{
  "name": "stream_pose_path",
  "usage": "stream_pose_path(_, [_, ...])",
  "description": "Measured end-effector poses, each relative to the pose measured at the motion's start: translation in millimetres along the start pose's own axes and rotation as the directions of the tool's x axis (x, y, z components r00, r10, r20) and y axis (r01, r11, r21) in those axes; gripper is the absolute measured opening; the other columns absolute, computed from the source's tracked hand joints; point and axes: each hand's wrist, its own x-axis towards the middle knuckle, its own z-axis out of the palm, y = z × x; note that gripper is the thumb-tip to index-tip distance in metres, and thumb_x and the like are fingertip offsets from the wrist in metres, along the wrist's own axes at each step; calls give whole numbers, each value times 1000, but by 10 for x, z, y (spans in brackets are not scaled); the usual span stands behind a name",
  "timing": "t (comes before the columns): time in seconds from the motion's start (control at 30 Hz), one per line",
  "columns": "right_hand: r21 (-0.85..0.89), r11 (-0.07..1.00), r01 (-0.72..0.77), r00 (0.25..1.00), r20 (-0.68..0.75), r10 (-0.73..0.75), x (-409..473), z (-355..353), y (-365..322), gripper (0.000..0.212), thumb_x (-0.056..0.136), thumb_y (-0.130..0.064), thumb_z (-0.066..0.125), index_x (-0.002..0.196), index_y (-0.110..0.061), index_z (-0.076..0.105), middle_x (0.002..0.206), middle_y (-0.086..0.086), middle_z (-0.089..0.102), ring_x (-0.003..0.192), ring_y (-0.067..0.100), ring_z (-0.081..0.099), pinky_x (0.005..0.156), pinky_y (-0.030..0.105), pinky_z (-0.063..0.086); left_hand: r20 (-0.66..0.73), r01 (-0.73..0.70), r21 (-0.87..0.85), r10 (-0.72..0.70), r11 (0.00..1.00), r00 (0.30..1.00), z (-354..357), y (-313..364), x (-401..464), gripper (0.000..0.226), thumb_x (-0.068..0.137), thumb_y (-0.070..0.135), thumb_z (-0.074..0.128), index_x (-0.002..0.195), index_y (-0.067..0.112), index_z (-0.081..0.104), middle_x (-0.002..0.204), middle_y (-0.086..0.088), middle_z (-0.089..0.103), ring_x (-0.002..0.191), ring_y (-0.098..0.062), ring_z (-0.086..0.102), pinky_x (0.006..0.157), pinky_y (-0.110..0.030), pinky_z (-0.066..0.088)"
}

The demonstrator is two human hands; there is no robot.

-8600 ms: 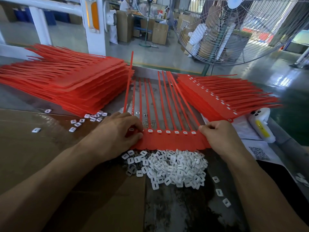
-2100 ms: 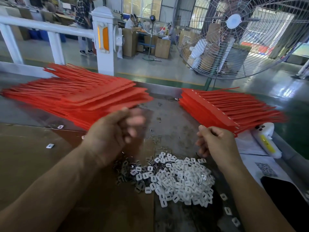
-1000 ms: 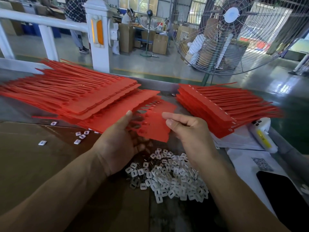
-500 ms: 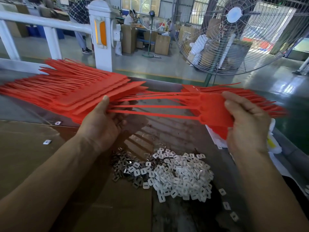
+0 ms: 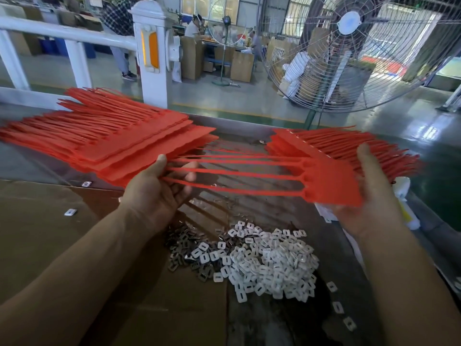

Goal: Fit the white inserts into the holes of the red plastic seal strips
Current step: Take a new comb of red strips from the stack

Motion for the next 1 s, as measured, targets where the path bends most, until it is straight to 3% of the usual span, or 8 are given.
stream_pose_path(0.17, [-293, 949, -114, 988, -130, 78, 43, -12, 102, 19, 101, -11, 53, 114, -14, 66, 86, 6, 73, 68, 17, 69, 60, 30, 58, -63, -25, 49, 28, 999, 998, -32, 16, -15, 38, 109, 30, 38, 101, 5, 65, 75, -7, 74, 51, -14, 63, 44, -18, 48])
stream_pose_path(0.27, [-406, 912, -49, 981, -193, -33, 113, -19, 158, 43, 94, 4, 56, 135, -10, 62, 107, 9, 71, 85, 17, 68, 70, 31, 54, -73, -15, 68, 20, 998, 997, -42, 15, -28, 36, 109, 27, 37, 104, 4, 64, 73, -8, 73, 49, -14, 60, 43, -18, 46])
stream_pose_path(0.4, [-445, 894, -58, 990, -139, -5, 131, -48, 174, 53, 93, 8, 55, 143, -8, 58, 124, 11, 71, 96, 15, 72, 67, 26, 56, -101, -15, 90, 25, 996, 995, -30, 0, -34, 36, 109, 27, 36, 104, 5, 65, 69, -6, 72, 46, -13, 58, 42, -17, 45])
stream_pose_path(0.53, [-537, 843, 30, 997, -49, -66, 145, -34, 234, 60, 94, 13, 52, 149, -10, 51, 102, -11, 78, 87, -1, 74, 65, 16, 57, -104, -24, 96, 34, 995, 994, -13, -10, -26, 37, 109, 27, 36, 106, 3, 64, 72, -8, 73, 47, -14, 58, 43, -18, 46])
stream_pose_path(0.63, [-667, 725, 174, 985, 112, -134, 128, 9, 248, 64, 98, 11, 51, 153, -22, 47, 118, -16, 73, 101, -5, 70, 79, 13, 56, -119, -33, 114, 47, 993, 992, -20, -27, -22, 36, 109, 27, 37, 103, 3, 63, 71, -9, 73, 47, -14, 56, 42, -18, 46])
stream_pose_path(0.73, [-718, 626, 304, 951, 263, -161, 79, 76, 284, 68, 99, 13, 50, 151, -31, 46, 111, -23, 73, 108, -5, 67, 87, 14, 54, -135, -38, 127, 56, 991, 989, -25, -39, -11, 36, 109, 27, 39, 103, 1, 64, 71, -11, 73, 47, -15, 54, 42, -18, 45])
stream_pose_path(0.83, [-654, 636, 410, 912, 297, -282, 74, 92, 243, 71, 99, 13, 49, 147, -39, 47, 129, -9, 69, 116, -1, 65, 96, 20, 54, -117, -39, 128, 54, 991, 992, -42, -42, -4, 36, 109, 28, 38, 106, 2, 63, 72, -10, 72, 48, -15, 55, 43, -20, 46])
stream_pose_path(1.0, [-505, 752, 423, 897, 114, -428, 206, -96, 29, 72, 90, 18, 49, 153, -17, 48, 114, -6, 78, 101, 9, 74, 76, 20, 58, -71, -18, 106, 26, 994, 997, -45, -15, 14, 36, 107, 35, 42, 101, 7, 65, 74, -7, 73, 51, -15, 61, 43, -19, 47])
